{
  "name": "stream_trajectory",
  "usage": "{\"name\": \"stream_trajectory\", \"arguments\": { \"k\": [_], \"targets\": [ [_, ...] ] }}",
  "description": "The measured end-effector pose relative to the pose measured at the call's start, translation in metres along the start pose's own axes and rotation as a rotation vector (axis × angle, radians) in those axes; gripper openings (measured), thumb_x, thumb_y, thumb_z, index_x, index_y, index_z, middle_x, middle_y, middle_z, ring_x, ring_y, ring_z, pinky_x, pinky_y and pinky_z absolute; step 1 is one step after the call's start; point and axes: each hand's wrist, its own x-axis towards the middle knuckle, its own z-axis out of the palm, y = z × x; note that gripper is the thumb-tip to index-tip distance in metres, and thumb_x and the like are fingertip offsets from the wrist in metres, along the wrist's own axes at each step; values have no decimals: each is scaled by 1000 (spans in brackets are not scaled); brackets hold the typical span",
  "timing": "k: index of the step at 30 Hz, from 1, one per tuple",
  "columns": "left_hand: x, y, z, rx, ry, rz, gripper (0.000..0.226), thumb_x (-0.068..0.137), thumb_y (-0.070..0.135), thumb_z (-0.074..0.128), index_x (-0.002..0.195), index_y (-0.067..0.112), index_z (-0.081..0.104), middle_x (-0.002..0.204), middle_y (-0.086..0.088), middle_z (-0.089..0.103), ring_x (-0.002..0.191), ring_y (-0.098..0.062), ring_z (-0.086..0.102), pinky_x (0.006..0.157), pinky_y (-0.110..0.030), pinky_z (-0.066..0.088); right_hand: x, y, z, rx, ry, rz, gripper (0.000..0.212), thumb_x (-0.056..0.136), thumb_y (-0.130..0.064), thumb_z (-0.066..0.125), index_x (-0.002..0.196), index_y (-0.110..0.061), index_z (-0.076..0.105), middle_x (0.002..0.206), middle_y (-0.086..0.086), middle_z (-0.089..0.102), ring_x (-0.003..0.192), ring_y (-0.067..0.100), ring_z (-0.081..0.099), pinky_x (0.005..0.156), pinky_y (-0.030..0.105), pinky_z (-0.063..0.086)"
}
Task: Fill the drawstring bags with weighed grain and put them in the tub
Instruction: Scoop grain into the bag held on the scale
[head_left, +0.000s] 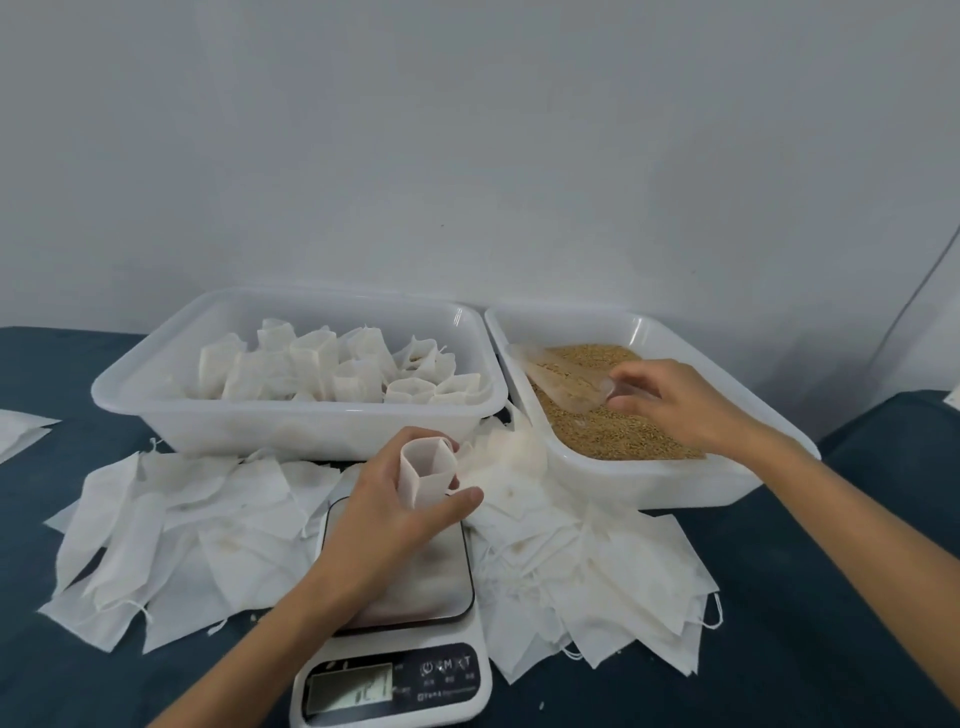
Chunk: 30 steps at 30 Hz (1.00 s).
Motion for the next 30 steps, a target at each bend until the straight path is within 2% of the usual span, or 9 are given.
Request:
{"name": "stream_trajectory", "arguments": {
  "k": [3, 6, 11, 13, 16, 19, 23, 28, 30],
  "targets": [
    [-2, 0, 0, 52, 17, 2, 40, 72, 40, 84, 107, 32, 65, 93, 5, 73, 85, -15, 69, 76, -37, 58, -10, -31, 1, 96, -103, -123, 17, 92, -16, 71, 109, -19, 74, 104, -7, 74, 102, 7, 67, 89, 25, 54],
    [-2, 1, 0, 65, 22, 4, 35, 76, 35, 84, 105, 34, 64, 92, 7, 73, 85, -16, 70, 74, -38, 59, -16, -55, 0, 57, -134, -228, 22, 87, -24, 73, 108, -26, 75, 105, -22, 72, 103, -5, 64, 87, 8, 46],
    [-2, -3, -1, 121, 47, 4, 33, 77, 40, 82, 103, 33, 64, 95, 9, 74, 96, -12, 69, 82, -24, 55, -13, -67, -3, -69, -122, -281, 27, 86, -20, 76, 109, -34, 74, 101, -19, 70, 100, -4, 64, 87, 9, 45],
    [-3, -2, -1, 115, 55, -3, 33, 77, 40, 82, 103, 32, 64, 94, 9, 74, 96, -11, 69, 74, -14, 52, -11, -69, -5, -100, -129, -285, 27, 86, -21, 76, 109, -35, 74, 101, -22, 68, 100, -5, 63, 86, 6, 43],
    [-3, -1, 1, 107, 51, -15, 33, 76, 40, 82, 103, 28, 66, 93, 4, 73, 91, -18, 69, 67, -15, 52, -10, -73, -6, -128, -132, -297, 29, 85, -20, 77, 110, -35, 75, 102, -25, 67, 102, -9, 61, 86, 3, 40],
    [-4, 0, 1, 126, 61, -23, 36, 76, 41, 80, 107, 30, 67, 98, 5, 74, 95, -16, 70, 76, -19, 52, -9, -79, -5, -137, -127, -299, 31, 85, -19, 78, 113, -31, 76, 102, -23, 67, 103, -8, 61, 86, 5, 40],
    [-6, 4, 0, 116, 43, 2, 30, 80, 34, 81, 106, 32, 68, 100, 17, 75, 96, -2, 67, 75, -8, 44, -8, -87, -2, -204, -117, -314, 33, 85, -17, 78, 116, -29, 75, 103, -17, 68, 102, 0, 62, 89, 18, 45],
    [-6, 5, 0, 89, 3, 8, 34, 80, 37, 80, 112, 29, 69, 110, 15, 75, 108, -8, 68, 94, -23, 50, -7, -91, -1, -246, -118, -323, 35, 86, -16, 77, 120, -24, 74, 104, -13, 67, 101, 5, 62, 90, 27, 48],
    [-6, 6, 0, 96, -4, 19, 35, 80, 37, 79, 113, 28, 69, 112, 15, 75, 111, -7, 67, 97, -23, 49, -7, -92, -1, -258, -109, -331, 35, 86, -16, 77, 120, -25, 74, 102, -13, 67, 100, 6, 62, 88, 28, 49]
  ]
}}
